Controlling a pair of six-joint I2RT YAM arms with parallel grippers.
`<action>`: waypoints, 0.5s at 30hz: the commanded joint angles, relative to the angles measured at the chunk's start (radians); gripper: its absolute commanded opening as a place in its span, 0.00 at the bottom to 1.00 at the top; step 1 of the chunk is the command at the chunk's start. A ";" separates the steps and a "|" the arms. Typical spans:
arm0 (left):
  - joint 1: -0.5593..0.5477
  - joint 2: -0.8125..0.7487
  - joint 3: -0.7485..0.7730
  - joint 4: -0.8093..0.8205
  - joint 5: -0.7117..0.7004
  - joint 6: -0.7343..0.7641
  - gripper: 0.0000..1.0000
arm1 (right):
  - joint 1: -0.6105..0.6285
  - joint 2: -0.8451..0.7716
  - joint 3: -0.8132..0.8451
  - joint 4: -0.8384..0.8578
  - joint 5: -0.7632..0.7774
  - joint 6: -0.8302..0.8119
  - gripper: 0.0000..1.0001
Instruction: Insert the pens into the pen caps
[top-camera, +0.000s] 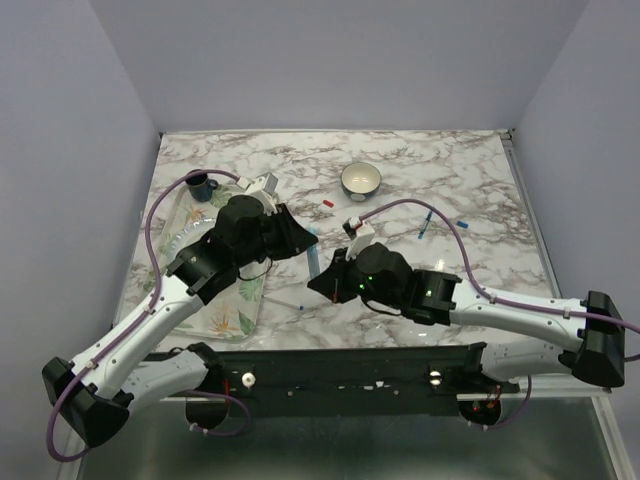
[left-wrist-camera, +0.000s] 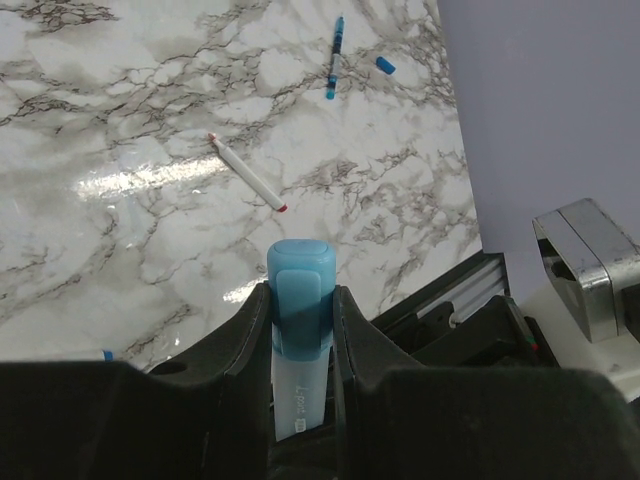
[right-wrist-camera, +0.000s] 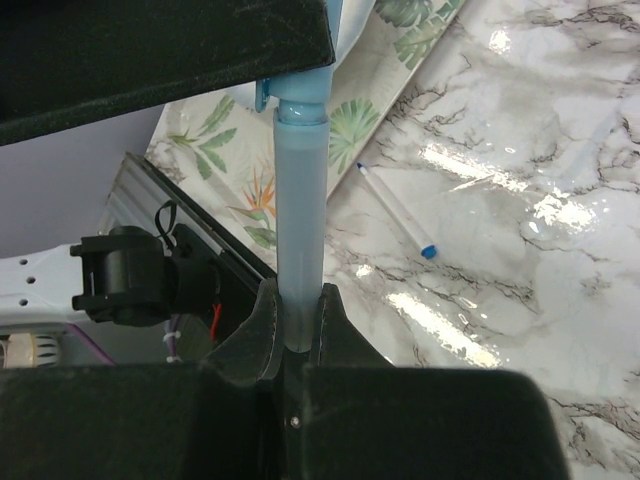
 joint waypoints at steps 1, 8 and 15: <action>-0.029 -0.007 -0.015 -0.028 0.102 -0.004 0.00 | 0.001 0.010 0.064 0.021 0.106 -0.009 0.01; -0.046 -0.012 -0.011 -0.068 0.053 0.024 0.00 | -0.001 -0.009 0.082 0.031 0.150 -0.012 0.01; -0.050 -0.022 -0.008 -0.031 0.156 0.030 0.28 | 0.001 -0.012 0.047 0.136 0.112 -0.133 0.01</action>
